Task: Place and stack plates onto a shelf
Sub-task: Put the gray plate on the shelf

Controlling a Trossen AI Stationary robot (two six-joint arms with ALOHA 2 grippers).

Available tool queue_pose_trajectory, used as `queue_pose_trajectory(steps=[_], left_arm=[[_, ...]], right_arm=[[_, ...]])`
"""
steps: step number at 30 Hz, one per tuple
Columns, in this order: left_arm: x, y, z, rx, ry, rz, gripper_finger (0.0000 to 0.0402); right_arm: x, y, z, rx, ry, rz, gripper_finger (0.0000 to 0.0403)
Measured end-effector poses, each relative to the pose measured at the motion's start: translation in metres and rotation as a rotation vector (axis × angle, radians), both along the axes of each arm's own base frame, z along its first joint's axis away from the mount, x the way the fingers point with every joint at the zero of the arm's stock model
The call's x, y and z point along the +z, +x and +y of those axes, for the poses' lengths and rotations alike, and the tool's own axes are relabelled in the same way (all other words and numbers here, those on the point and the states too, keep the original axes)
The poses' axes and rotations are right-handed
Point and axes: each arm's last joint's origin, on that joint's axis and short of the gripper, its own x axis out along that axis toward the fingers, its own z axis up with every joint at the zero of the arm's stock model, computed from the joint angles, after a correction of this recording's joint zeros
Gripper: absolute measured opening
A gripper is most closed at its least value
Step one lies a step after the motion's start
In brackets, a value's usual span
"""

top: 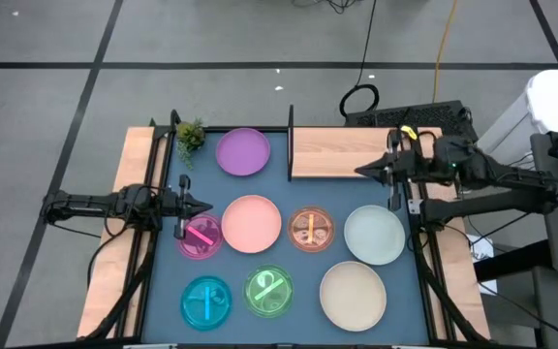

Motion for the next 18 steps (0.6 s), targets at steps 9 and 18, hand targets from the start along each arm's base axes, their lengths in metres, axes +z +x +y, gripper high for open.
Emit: queue_pose_trajectory(steps=[9, 18], left_arm=[[0.000, 0.000, 0.000, 0.000, 0.000, 0.000, 0.0003], [0.000, 0.000, 0.000, 0.000, 0.000, 0.000, 0.0003]], right_arm=[[0.043, 0.025, -0.001, -0.050, 0.242, 0.085, 0.0000], [0.030, 0.058, 0.012, -0.003, 0.273, 0.188, 0.0000]])
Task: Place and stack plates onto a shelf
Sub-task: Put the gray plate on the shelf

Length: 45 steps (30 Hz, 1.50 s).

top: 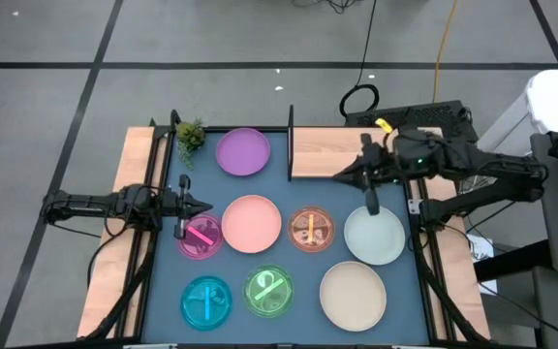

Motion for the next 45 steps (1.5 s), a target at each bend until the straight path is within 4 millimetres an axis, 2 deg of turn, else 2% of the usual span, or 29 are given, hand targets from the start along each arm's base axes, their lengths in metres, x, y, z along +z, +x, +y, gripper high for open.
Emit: queue_pose_trajectory(steps=[4, 9, 15, 23, 30, 34, 37, 45], left_arm=[[0.000, 0.000, 0.000, 0.000, 0.000, -0.001, 0.0003], [0.000, 0.000, 0.000, 0.000, 0.000, 0.000, 0.0003], [0.000, 0.000, 0.000, 0.000, 0.000, -0.001, 0.0003], [0.001, 0.000, 0.000, 0.000, 0.000, -0.004, 0.0003], [0.008, 0.000, 0.001, 0.048, -0.042, -0.083, 0.0003], [0.019, -0.002, 0.003, 0.098, -0.121, -0.185, 0.0003], [0.036, -0.004, 0.004, 0.104, -0.122, -0.209, 0.0003], [0.106, -0.001, 0.004, 0.150, -0.072, -0.046, 0.0003]], right_arm=[[-0.009, 0.012, 0.006, 0.026, 0.000, 0.052, 0.0000], [-0.015, 0.017, 0.014, 0.046, 0.027, 0.090, 0.0000], [-0.019, 0.018, 0.020, 0.052, 0.057, 0.129, 0.0000], [-0.029, 0.017, 0.018, -0.022, 0.029, 0.172, 0.0000], [-0.035, 0.018, 0.018, -0.030, 0.049, 0.193, 0.0000], [-0.035, 0.018, 0.018, -0.030, 0.050, 0.192, 0.0000], [-0.035, 0.018, 0.018, -0.030, 0.050, 0.192, 0.0000], [-0.036, 0.017, 0.018, -0.031, 0.047, 0.211, 0.0000]])
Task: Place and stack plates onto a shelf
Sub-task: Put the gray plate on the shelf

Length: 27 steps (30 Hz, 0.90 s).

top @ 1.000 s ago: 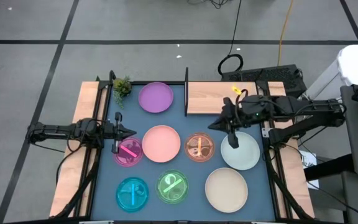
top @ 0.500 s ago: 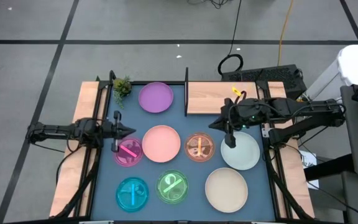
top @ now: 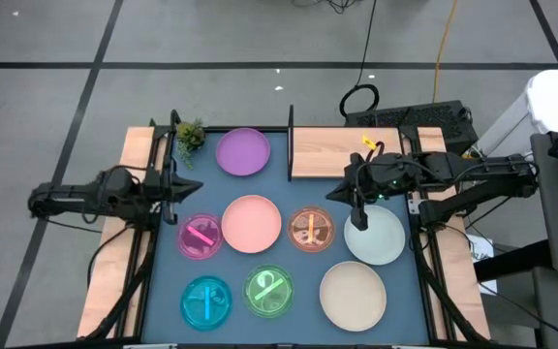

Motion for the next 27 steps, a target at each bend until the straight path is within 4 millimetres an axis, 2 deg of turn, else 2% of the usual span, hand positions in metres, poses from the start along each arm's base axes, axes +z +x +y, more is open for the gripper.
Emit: queue_pose_trajectory(steps=[3, 9, 14, 18, 22, 27], left_arm=[[0.029, 0.007, 0.000, 0.016, 0.014, 0.049, 0.0003], [0.094, 0.029, 0.000, 0.028, -0.053, 0.004, 0.0003], [0.136, 0.053, 0.000, 0.079, -0.107, 0.055, 0.0003], [0.162, 0.074, 0.000, 0.105, -0.151, 0.147, 0.0003], [0.175, 0.094, -0.002, 0.118, -0.187, 0.282, 0.0003], [0.162, 0.118, -0.009, 0.087, -0.273, 0.447, 0.0003]], right_arm=[[-0.001, -0.001, 0.000, 0.000, -0.002, 0.018, 0.0000], [-0.005, -0.003, 0.000, 0.000, -0.005, 0.057, 0.0000], [-0.006, -0.004, 0.000, -0.002, -0.001, 0.073, 0.0000], [-0.006, -0.004, 0.000, -0.047, 0.063, 0.080, 0.0000], [-0.006, -0.004, 0.000, -0.126, 0.174, 0.080, 0.0000], [-0.009, -0.007, 0.002, -0.200, 0.395, 0.143, 0.0000]])
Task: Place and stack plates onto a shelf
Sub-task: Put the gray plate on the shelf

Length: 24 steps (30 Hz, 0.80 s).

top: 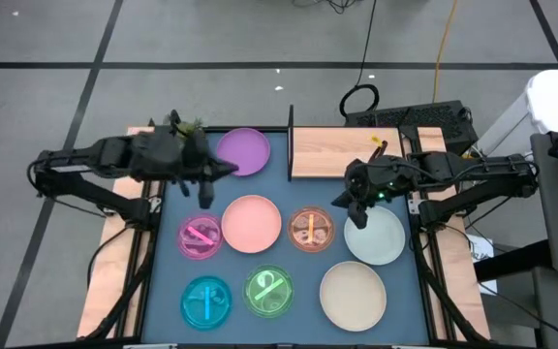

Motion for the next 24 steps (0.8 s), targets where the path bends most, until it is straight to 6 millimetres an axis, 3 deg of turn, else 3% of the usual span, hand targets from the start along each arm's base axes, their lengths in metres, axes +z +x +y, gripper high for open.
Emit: queue_pose_trajectory(steps=[4, 10, 24], left_arm=[[-0.017, 0.015, -0.008, -0.040, -0.025, 0.114, 0.0003], [-0.029, 0.031, -0.019, -0.044, -0.086, 0.153, 0.0003], [-0.032, 0.034, -0.030, -0.062, -0.122, 0.165, 0.0003]], right_arm=[[-0.007, -0.007, 0.005, -0.039, 0.148, 0.118, 0.0000], [-0.014, -0.019, 0.024, -0.018, 0.216, 0.262, 0.0000], [-0.029, -0.044, 0.060, -0.104, 0.205, 0.511, 0.0000]])
